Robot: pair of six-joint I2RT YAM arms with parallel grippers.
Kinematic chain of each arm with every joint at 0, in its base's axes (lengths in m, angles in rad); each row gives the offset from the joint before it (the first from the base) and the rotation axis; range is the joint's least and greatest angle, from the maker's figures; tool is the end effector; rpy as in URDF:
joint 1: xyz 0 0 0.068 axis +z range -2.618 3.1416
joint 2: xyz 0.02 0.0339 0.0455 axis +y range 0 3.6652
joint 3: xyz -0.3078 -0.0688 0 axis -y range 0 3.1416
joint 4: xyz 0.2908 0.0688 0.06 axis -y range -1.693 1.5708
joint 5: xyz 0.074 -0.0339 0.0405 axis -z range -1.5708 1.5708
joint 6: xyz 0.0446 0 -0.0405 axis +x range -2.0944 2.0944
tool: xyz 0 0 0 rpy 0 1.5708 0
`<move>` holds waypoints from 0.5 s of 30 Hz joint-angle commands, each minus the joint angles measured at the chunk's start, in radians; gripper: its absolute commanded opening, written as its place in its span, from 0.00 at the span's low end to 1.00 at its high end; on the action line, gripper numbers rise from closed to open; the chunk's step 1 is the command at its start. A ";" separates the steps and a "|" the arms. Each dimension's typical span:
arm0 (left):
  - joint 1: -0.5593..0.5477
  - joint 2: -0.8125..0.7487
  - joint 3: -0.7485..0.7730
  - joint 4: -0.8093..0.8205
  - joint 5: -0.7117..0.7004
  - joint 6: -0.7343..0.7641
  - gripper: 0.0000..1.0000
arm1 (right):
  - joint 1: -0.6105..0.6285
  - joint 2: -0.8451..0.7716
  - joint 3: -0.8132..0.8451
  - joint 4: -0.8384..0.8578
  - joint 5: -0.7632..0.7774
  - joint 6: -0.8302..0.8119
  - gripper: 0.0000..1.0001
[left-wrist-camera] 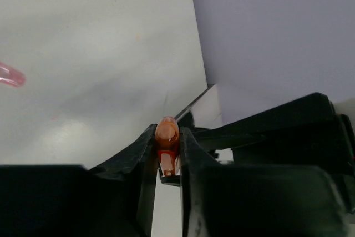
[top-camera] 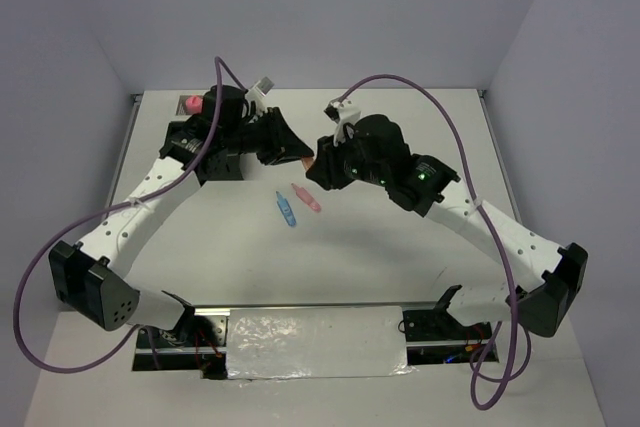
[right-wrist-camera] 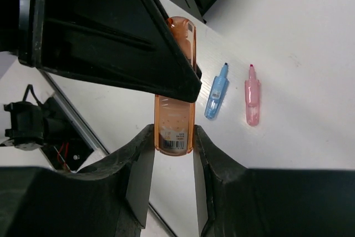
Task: Sort the stationery into containers
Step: Pick up the pen from the center of the board, then place the pen in the storage box.
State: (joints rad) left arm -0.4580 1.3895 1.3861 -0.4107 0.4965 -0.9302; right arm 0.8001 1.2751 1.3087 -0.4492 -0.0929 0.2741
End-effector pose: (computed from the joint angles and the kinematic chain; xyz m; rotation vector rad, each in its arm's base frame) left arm 0.3127 -0.1779 0.4297 -0.1593 2.2051 -1.3358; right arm 0.2250 0.2377 0.4299 -0.5988 1.9829 0.7731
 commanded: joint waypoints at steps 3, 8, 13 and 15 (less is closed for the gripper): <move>-0.001 0.031 0.080 -0.019 -0.019 0.054 0.00 | 0.011 0.032 0.064 -0.016 -0.007 -0.052 0.17; 0.050 0.040 0.154 -0.177 -0.253 0.207 0.00 | -0.053 0.027 0.026 -0.009 0.002 -0.020 0.99; 0.275 0.020 0.122 -0.252 -0.645 0.342 0.00 | -0.168 -0.045 -0.061 -0.020 -0.047 0.014 1.00; 0.343 0.025 0.091 -0.199 -0.762 0.389 0.00 | -0.168 -0.065 -0.072 -0.055 -0.034 -0.022 1.00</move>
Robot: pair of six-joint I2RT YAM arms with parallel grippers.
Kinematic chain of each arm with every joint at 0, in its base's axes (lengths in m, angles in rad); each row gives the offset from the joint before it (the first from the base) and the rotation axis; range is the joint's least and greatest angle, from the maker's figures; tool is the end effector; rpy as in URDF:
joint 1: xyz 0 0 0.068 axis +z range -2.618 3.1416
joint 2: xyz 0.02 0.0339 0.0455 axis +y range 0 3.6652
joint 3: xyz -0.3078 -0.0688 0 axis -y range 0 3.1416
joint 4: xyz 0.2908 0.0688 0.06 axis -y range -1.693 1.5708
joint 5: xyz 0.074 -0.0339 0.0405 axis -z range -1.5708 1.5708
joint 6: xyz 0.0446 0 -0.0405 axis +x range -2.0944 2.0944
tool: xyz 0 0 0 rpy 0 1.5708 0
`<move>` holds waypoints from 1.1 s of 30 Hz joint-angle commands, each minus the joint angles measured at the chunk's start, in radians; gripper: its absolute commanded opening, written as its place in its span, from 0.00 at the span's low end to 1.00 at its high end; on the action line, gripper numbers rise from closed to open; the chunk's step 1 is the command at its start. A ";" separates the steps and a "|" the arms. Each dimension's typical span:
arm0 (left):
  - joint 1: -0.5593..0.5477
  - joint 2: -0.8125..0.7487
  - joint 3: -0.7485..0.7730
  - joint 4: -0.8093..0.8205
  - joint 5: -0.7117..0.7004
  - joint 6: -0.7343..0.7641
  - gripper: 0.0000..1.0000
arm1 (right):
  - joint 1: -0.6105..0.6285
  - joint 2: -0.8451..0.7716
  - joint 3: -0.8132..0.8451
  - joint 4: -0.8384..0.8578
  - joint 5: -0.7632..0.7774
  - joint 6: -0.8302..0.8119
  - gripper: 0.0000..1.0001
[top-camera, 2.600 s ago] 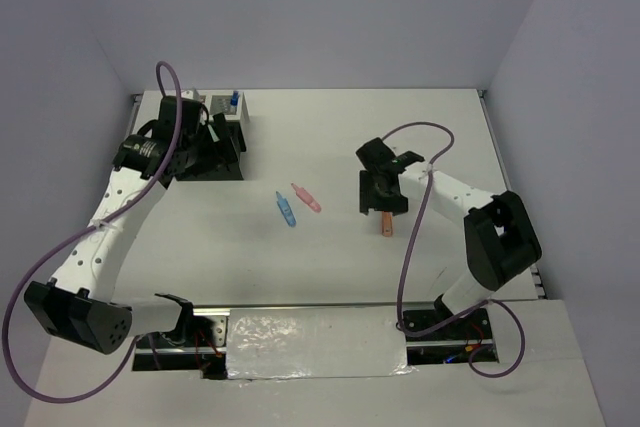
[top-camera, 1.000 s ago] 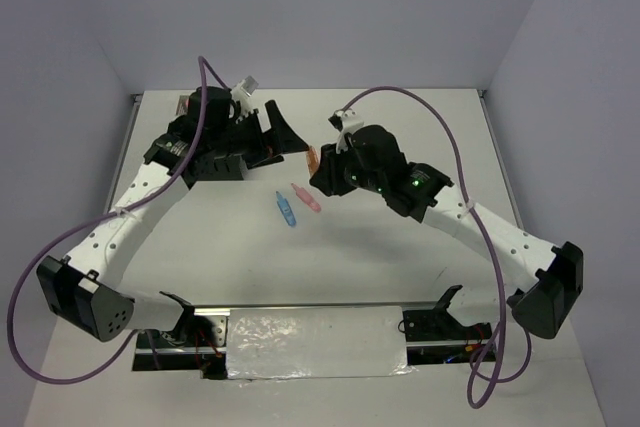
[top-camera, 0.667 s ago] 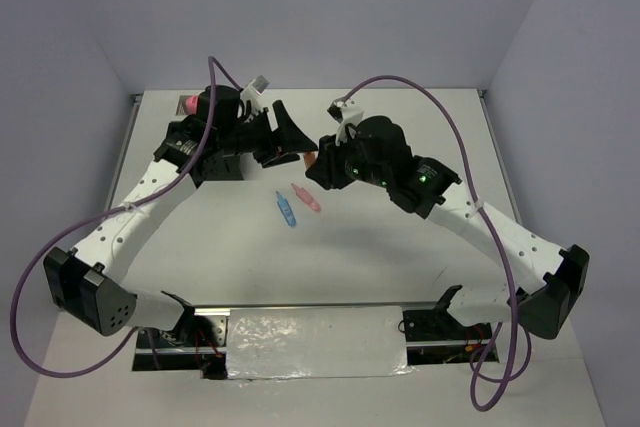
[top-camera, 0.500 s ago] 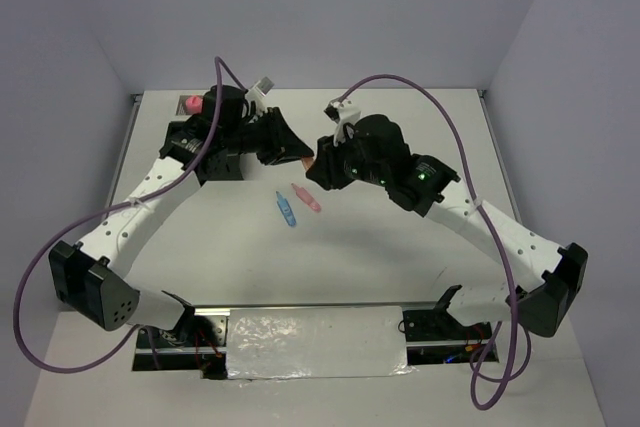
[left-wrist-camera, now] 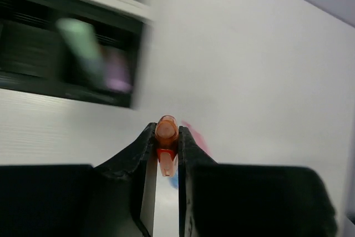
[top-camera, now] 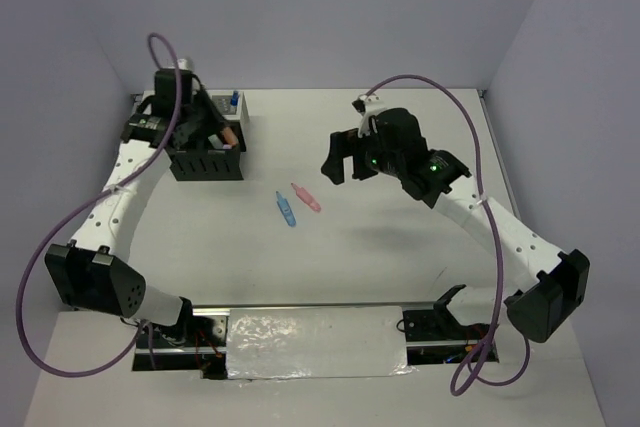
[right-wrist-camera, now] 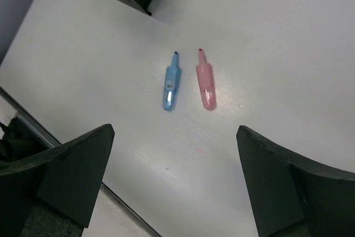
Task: Sort the stationery into containers
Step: Place the pen in the storage box.
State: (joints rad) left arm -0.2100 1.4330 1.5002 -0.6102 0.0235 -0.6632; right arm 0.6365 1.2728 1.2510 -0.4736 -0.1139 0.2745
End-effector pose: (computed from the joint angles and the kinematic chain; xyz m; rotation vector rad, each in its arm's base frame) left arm 0.3571 -0.0772 0.4365 -0.4717 2.1097 -0.5390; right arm 0.2590 0.1977 0.4051 -0.4551 2.0842 0.6684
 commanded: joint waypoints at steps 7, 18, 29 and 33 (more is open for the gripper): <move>0.246 0.063 -0.052 0.211 -0.444 0.186 0.00 | -0.012 -0.133 -0.070 -0.088 0.008 -0.067 1.00; 0.282 0.153 -0.170 0.456 -0.418 0.232 0.33 | -0.021 -0.136 -0.056 -0.132 -0.052 -0.104 1.00; 0.287 0.090 -0.190 0.422 -0.366 0.189 0.93 | -0.021 -0.053 -0.064 -0.125 -0.078 -0.089 1.00; 0.284 0.024 -0.105 0.231 -0.289 0.166 0.99 | -0.009 0.124 -0.038 -0.166 -0.027 -0.109 1.00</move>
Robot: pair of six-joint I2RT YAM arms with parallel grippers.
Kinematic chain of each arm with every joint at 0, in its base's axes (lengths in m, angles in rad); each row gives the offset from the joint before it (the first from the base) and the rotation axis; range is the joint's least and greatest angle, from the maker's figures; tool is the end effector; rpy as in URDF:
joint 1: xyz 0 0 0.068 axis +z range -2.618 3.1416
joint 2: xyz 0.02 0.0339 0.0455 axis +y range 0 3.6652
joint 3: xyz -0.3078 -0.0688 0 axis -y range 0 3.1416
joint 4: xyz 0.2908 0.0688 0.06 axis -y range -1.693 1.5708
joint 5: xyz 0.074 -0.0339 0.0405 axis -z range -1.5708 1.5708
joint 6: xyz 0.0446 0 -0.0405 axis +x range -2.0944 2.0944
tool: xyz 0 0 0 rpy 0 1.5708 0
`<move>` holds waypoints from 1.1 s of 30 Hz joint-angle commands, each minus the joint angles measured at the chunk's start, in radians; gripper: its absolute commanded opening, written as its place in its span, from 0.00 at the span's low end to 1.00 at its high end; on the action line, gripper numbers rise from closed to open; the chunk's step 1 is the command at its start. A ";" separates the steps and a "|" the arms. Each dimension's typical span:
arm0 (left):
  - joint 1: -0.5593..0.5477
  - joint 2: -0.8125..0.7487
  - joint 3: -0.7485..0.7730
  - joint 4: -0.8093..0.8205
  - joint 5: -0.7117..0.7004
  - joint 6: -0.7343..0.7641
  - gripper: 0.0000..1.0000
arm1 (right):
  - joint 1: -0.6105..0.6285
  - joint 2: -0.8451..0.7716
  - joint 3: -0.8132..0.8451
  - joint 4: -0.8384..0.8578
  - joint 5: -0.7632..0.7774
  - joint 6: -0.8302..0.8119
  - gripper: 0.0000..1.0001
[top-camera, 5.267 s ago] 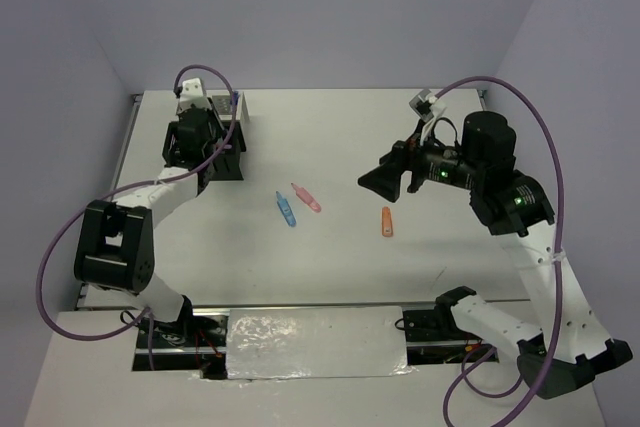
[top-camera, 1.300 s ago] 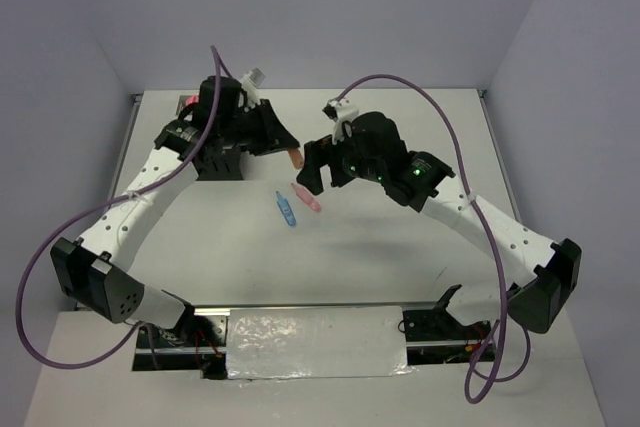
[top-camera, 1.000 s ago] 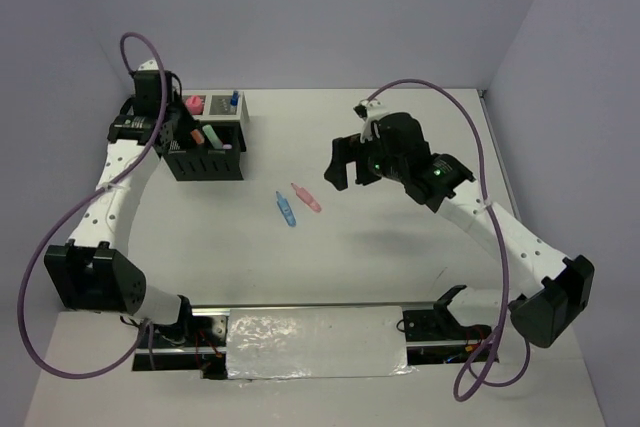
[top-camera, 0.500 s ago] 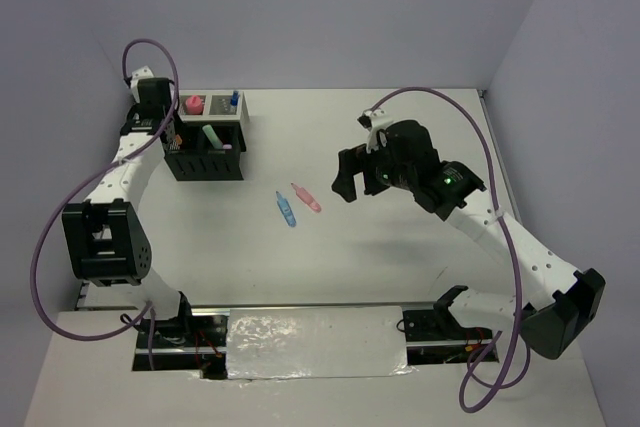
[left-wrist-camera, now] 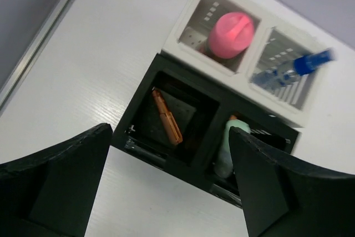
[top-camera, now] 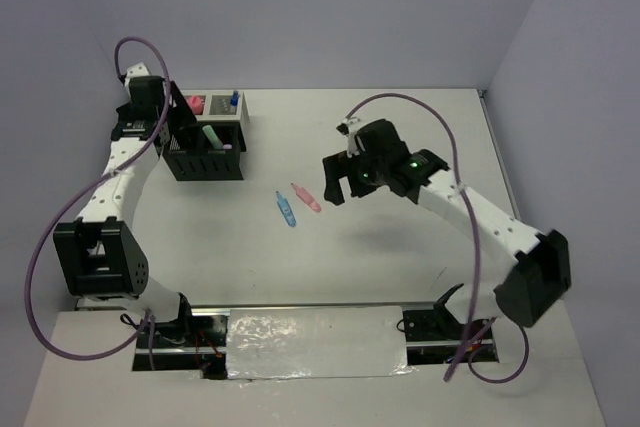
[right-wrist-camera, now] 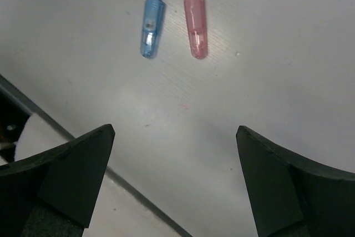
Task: Sort the stationery into containers
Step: Place the pen in the storage box, then pick up the pen from the center of the board.
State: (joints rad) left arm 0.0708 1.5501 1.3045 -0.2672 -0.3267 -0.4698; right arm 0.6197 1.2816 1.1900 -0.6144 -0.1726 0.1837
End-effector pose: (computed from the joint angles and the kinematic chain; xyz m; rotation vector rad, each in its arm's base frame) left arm 0.4095 0.0434 0.3517 -0.7363 1.9190 0.0935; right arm 0.2536 0.1904 0.3651 -0.5971 2.2635 0.6083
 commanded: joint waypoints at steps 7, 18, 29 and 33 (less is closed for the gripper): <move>-0.026 -0.250 0.083 -0.366 0.313 -0.052 0.99 | 0.069 0.418 0.161 -0.004 0.142 -0.067 0.94; -0.057 -0.447 -0.024 -0.444 0.503 0.003 0.99 | 0.104 0.774 0.398 -0.025 0.171 -0.139 0.87; -0.063 -0.452 -0.056 -0.431 0.571 -0.004 0.99 | 0.132 0.828 0.332 0.064 0.269 -0.173 0.49; -0.089 -0.429 -0.039 -0.428 0.590 -0.004 0.99 | 0.135 0.812 0.295 0.099 0.237 -0.173 0.34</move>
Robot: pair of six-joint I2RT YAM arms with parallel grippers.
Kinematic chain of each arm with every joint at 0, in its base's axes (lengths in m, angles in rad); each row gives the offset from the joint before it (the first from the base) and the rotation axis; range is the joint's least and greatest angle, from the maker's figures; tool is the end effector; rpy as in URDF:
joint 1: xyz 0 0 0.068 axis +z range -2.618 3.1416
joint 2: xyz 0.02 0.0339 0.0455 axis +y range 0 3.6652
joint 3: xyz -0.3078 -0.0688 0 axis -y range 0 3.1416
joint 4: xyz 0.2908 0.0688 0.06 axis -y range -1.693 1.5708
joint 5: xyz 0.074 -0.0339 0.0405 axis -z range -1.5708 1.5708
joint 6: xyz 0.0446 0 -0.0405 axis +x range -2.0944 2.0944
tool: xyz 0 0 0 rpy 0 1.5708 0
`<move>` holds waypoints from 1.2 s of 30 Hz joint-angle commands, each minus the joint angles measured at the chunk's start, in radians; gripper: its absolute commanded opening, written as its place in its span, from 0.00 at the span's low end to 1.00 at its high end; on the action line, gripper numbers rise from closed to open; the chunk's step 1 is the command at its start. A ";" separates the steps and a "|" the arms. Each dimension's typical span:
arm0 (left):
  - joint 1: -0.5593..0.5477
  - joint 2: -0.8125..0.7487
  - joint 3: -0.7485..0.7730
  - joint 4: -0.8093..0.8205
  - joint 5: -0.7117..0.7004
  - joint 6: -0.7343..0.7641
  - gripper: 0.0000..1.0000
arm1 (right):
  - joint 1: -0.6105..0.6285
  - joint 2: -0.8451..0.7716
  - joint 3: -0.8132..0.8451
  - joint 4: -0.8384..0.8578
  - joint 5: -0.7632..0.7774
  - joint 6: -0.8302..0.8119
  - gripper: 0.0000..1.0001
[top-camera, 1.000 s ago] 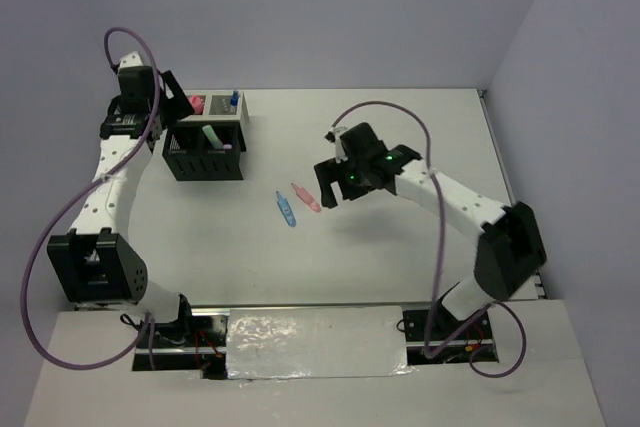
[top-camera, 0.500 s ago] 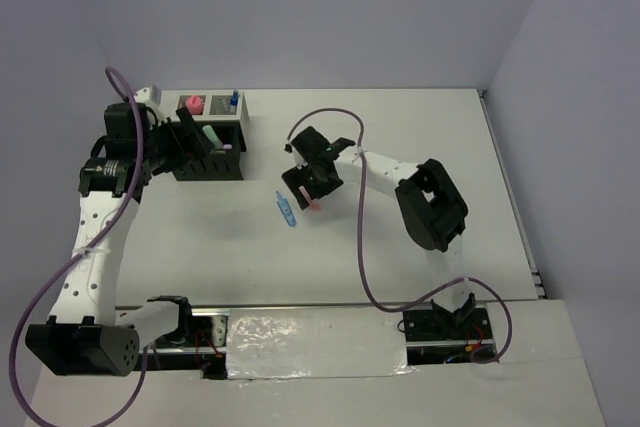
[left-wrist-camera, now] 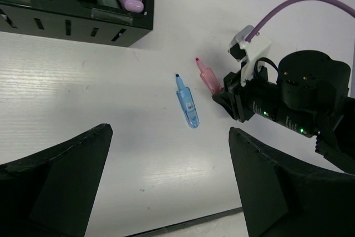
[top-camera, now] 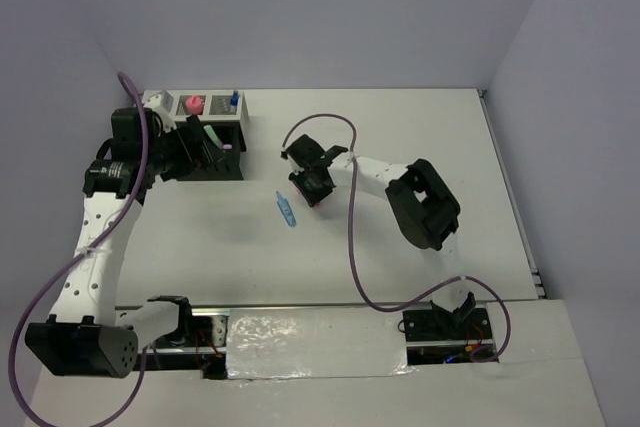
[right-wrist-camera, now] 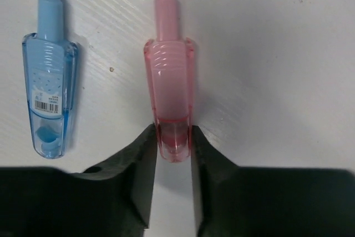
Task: Sort the stationery into containers
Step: Pick up the pen from the center of the board.
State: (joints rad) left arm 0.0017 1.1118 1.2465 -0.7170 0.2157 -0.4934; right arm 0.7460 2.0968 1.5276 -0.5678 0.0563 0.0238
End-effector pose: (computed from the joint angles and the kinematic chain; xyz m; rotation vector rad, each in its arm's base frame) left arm 0.2619 -0.0091 0.4233 -0.4107 2.1441 -0.5147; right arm 0.3701 0.3386 0.1660 -0.9433 2.5455 0.1538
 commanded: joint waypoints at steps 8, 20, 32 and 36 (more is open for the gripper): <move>-0.068 0.062 0.028 0.094 0.203 -0.065 0.99 | 0.013 -0.240 -0.144 0.085 0.076 0.120 0.00; -0.344 0.138 0.023 0.605 0.340 -0.424 0.99 | 0.059 -0.718 -0.141 0.013 -0.058 0.254 0.00; -0.373 0.189 -0.005 0.742 0.336 -0.471 0.81 | 0.104 -0.785 -0.083 -0.058 0.005 0.246 0.00; -0.382 0.200 -0.022 0.742 0.338 -0.467 0.81 | 0.104 -0.776 -0.052 -0.073 0.008 0.248 0.00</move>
State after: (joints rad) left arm -0.3710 1.3098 1.2247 -0.0349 0.5323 -0.9527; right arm 0.8417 1.3453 1.4063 -0.6319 0.0433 0.2718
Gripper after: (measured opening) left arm 0.808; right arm 0.325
